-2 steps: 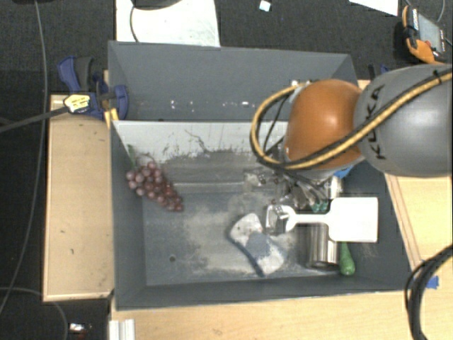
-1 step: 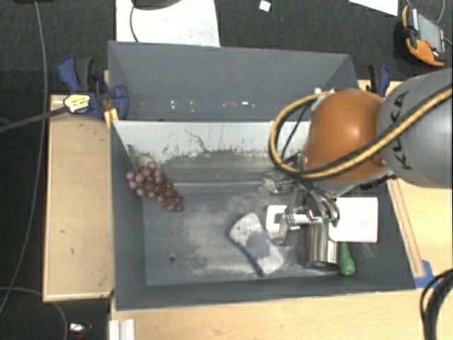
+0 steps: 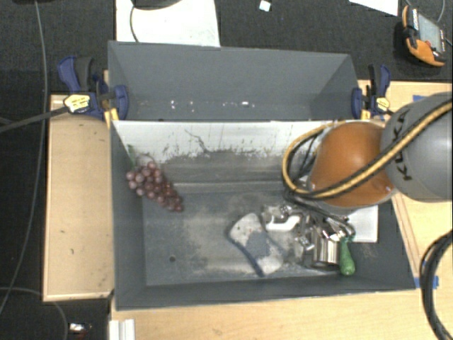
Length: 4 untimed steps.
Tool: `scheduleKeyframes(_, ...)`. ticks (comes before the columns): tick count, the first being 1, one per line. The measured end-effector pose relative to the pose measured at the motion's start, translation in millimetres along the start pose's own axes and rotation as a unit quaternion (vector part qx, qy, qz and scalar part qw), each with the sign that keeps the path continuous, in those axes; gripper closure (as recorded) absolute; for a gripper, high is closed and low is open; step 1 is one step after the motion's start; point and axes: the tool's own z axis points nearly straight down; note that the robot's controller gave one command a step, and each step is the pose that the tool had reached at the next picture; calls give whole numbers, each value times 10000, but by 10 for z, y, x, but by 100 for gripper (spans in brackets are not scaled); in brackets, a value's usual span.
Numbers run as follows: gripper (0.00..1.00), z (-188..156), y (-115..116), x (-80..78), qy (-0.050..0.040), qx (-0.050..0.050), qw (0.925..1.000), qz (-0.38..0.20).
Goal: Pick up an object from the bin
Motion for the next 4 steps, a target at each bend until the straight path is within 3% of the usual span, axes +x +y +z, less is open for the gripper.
scheduleKeyframes(1, 0, -100, 289, 124, -67, 14, 9869, 1613)
scheduleKeyframes(2, 0, -77, 179, 114, -62, 8, 9923, 1238)
scheduleKeyframes(3, 0, -172, -61, -75, -81, 13, 9944, 1050)
scheduleKeyframes(4, 0, -143, -70, -20, -91, 18, 9901, 1400)
